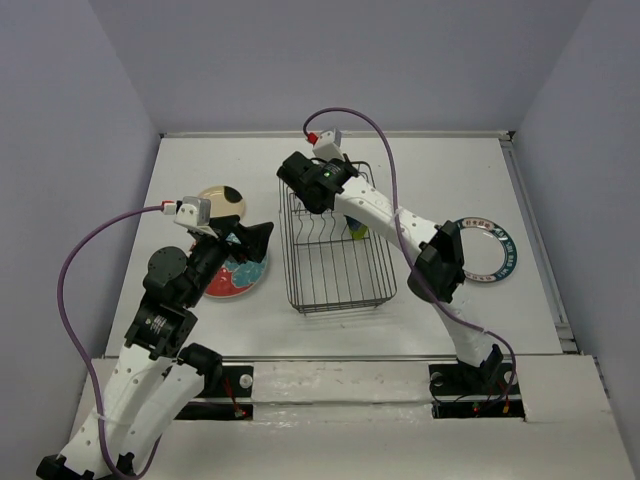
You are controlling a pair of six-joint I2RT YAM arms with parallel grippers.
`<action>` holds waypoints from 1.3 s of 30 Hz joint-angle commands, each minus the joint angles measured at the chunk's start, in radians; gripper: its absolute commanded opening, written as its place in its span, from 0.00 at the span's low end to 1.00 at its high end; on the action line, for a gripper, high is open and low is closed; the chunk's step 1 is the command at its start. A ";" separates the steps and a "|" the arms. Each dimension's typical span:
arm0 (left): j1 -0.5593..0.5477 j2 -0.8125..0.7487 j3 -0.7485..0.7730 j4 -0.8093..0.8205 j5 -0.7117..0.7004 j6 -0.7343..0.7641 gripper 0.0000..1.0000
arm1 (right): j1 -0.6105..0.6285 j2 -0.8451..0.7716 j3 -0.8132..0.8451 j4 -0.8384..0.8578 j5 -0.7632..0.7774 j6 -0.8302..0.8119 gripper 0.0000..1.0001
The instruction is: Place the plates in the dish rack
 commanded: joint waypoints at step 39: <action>-0.010 -0.010 0.050 0.037 0.009 0.000 0.99 | -0.260 -0.944 -1.043 0.772 -0.621 0.185 0.63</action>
